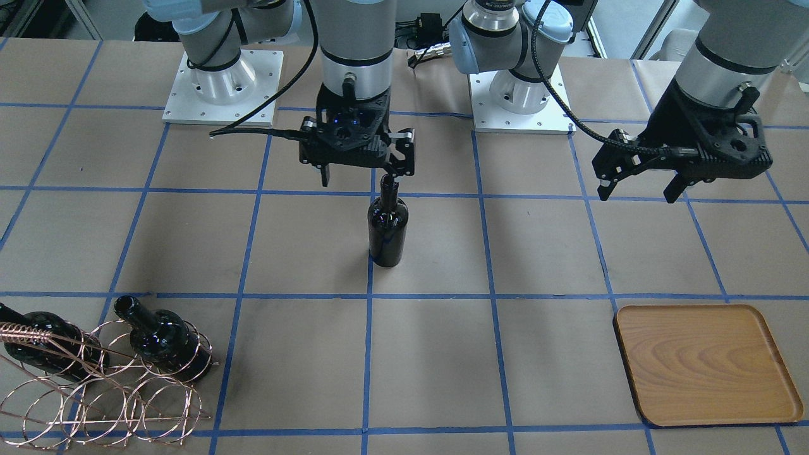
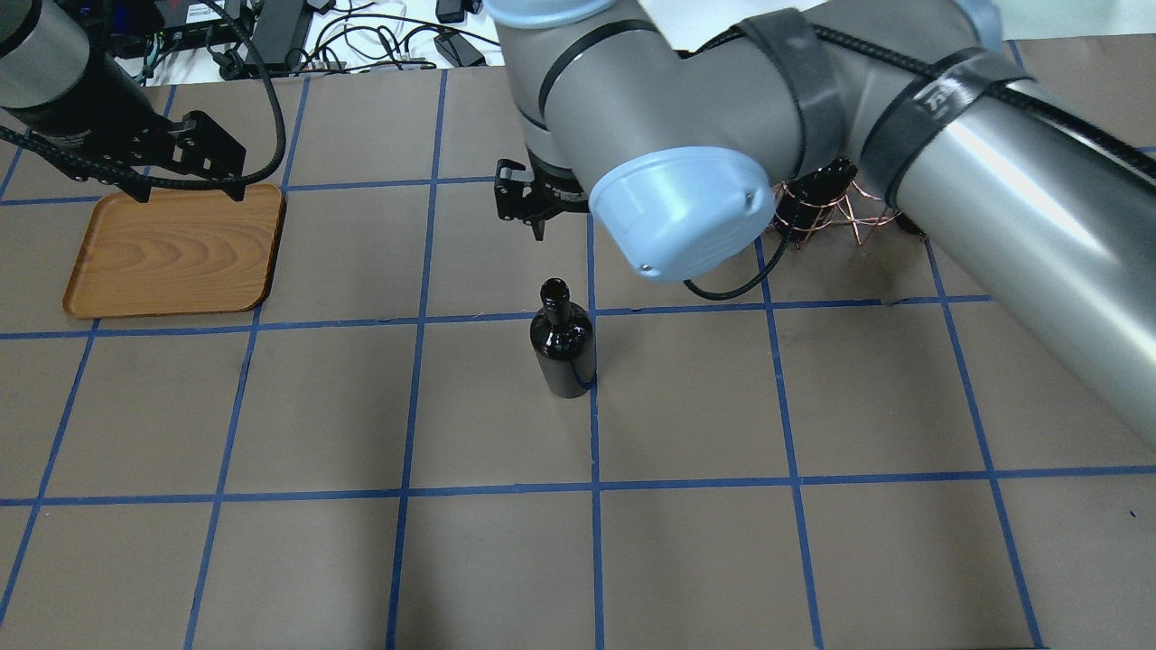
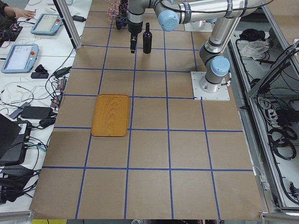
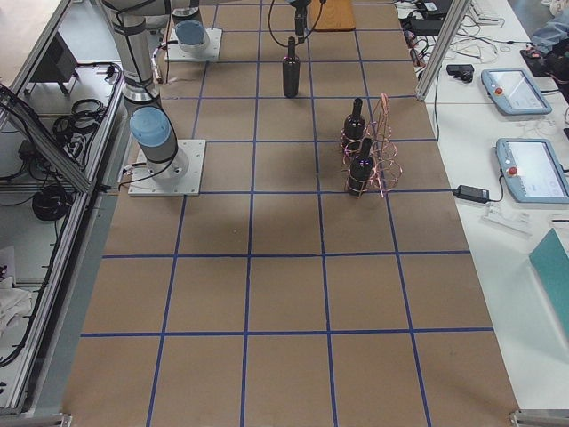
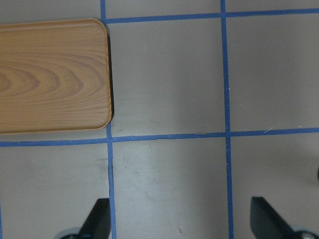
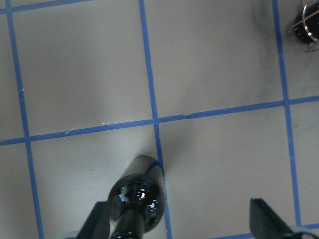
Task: Take wine from basket and place on tray
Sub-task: 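Open the right gripper and withdraw it back toward the rack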
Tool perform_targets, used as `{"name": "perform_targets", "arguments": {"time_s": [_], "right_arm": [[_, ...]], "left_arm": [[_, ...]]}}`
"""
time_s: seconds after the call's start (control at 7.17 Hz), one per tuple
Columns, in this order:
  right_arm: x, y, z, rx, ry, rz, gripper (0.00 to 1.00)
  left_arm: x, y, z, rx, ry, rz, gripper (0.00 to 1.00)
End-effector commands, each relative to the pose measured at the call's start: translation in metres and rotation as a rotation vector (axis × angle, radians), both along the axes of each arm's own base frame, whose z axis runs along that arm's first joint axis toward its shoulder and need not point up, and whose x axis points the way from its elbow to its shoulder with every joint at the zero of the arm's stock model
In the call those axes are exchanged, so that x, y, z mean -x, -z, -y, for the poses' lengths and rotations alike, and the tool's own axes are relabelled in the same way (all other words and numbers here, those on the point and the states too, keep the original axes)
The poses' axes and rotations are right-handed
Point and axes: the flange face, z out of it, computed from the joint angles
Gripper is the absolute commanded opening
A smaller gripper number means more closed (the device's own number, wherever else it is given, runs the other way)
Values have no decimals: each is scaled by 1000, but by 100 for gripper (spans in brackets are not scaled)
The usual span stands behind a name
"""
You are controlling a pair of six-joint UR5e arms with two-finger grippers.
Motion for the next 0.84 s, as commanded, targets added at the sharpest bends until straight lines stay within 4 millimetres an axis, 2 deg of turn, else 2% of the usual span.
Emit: {"name": "perform_targets", "arguments": {"time_s": [0.0, 0.28, 0.42, 0.56, 0.7], "right_arm": [[92, -32, 18, -20, -87, -30, 99], [161, -47, 33, -17, -150, -45, 100], [179, -52, 33, -16, -157, -50, 100], [179, -53, 32, -17, -170, -44, 100], [178, -60, 27, -2, -175, -43, 100]], "left_arm": [[45, 0, -3, 6, 78, 0, 93], [105, 1, -15, 7, 120, -14, 100], [149, 3, -28, -1, 119, -26, 100], [191, 9, -41, -10, 169, -30, 100], [228, 18, -55, -29, 146, -38, 100]]}}
